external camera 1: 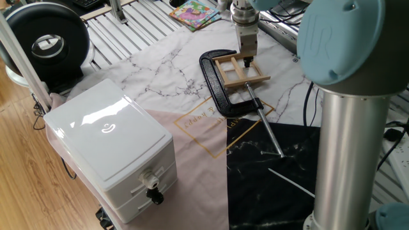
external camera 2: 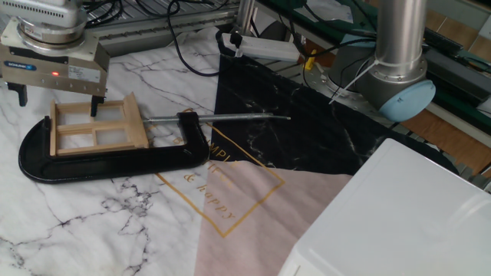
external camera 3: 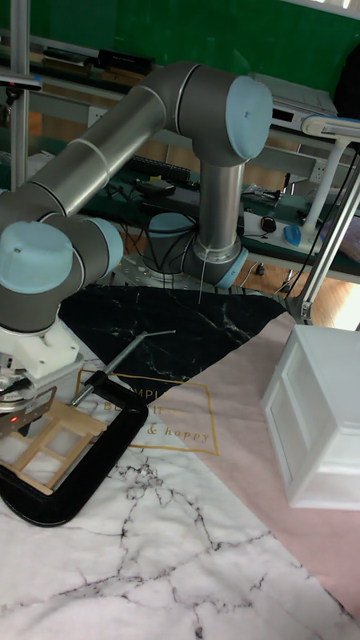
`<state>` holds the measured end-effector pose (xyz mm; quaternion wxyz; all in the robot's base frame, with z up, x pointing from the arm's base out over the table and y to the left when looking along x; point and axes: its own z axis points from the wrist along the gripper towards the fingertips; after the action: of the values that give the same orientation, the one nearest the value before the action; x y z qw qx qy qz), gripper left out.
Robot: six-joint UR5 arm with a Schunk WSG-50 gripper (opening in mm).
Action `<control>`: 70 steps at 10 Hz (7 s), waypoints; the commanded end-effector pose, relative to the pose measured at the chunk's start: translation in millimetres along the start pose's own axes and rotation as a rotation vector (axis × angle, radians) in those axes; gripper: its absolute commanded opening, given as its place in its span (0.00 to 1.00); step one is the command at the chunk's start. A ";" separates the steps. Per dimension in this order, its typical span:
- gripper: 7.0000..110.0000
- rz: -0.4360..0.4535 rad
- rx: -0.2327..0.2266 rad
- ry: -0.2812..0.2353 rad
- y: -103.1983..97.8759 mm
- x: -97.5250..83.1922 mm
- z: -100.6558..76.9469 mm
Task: Close a sliding window
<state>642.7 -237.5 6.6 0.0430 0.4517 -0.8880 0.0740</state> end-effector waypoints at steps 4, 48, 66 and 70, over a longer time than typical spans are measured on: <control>0.36 -0.045 -0.097 -0.051 9.9 -6.9 -6.9; 0.36 -0.108 0.034 -0.053 -43.9 -8.1 6.3; 0.36 -0.096 -0.180 -0.048 6.2 7.8 2.2; 0.57 -0.172 -0.194 -0.048 -0.9 10.9 1.7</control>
<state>636.2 -245.0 4.0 0.0705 0.5092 -0.8575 -0.0175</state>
